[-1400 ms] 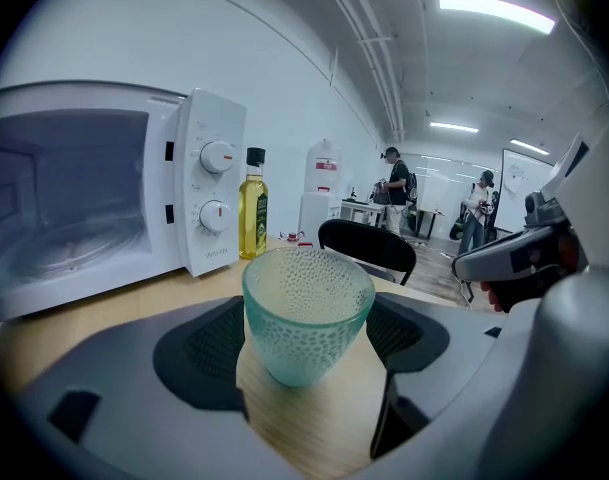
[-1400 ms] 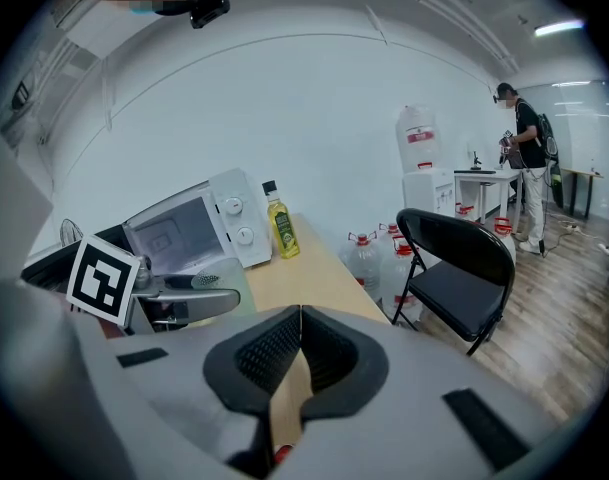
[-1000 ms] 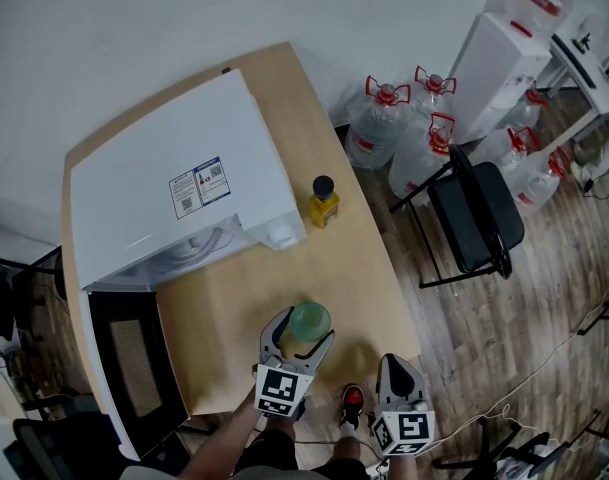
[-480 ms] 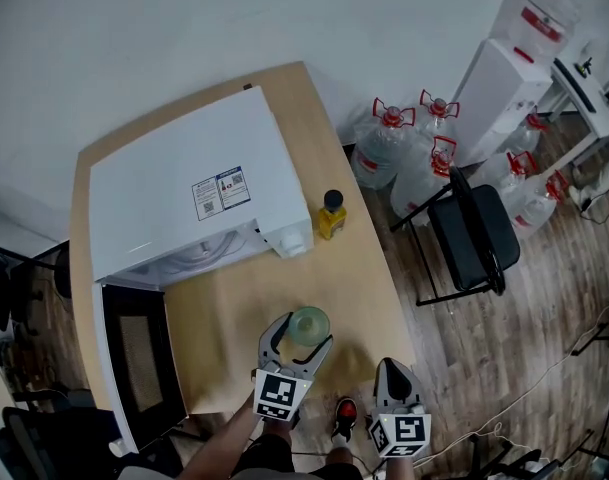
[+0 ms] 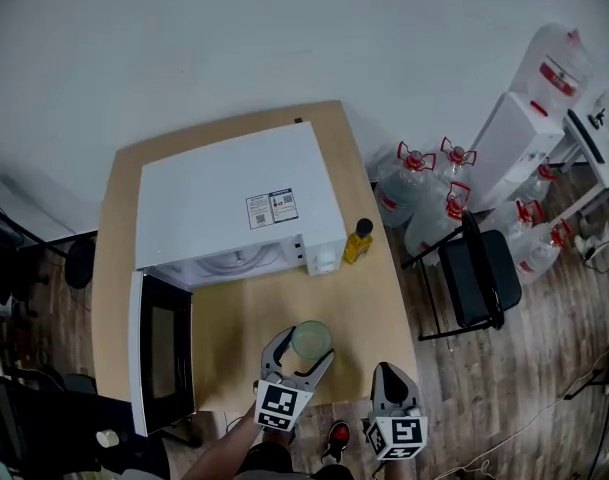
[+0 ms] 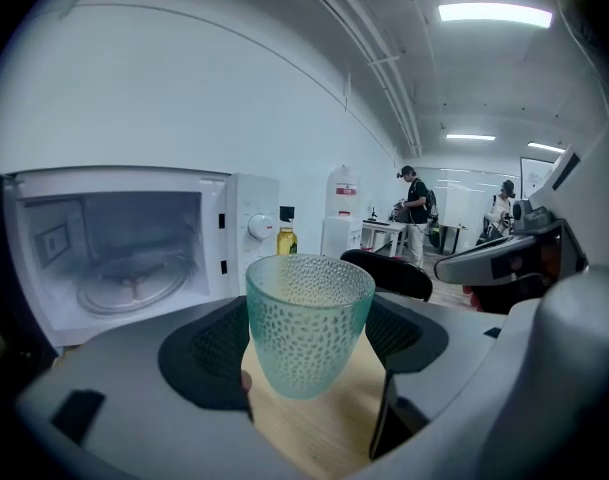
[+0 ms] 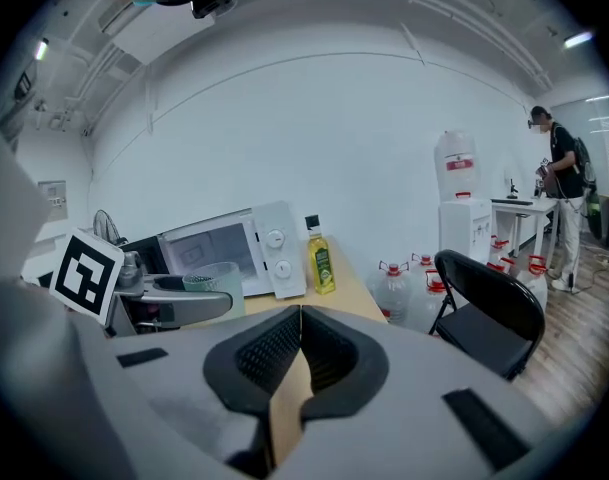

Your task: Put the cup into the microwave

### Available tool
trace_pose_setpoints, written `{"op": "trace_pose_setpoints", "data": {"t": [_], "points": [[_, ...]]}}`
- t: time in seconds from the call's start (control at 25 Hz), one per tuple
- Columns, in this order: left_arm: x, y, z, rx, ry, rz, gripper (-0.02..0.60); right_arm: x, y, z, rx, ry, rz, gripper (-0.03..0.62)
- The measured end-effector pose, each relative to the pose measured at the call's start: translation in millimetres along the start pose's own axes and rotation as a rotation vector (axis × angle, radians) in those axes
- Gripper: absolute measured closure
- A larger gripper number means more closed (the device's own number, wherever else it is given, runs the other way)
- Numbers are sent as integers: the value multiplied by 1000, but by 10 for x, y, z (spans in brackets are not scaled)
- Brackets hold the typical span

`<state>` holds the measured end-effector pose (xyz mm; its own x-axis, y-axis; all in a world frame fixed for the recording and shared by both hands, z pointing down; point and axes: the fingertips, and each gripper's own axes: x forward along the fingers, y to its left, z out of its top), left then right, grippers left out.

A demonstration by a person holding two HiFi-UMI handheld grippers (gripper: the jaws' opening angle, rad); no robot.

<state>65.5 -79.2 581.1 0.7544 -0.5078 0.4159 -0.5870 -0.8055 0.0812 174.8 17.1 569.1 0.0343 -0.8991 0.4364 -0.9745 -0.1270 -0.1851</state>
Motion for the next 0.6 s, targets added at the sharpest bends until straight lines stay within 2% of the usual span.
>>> {"op": "trace_pose_setpoints", "data": {"t": [0.6], "points": [[-625, 614, 127, -69, -61, 198, 202, 360, 776, 344, -106, -30, 202, 576]]}}
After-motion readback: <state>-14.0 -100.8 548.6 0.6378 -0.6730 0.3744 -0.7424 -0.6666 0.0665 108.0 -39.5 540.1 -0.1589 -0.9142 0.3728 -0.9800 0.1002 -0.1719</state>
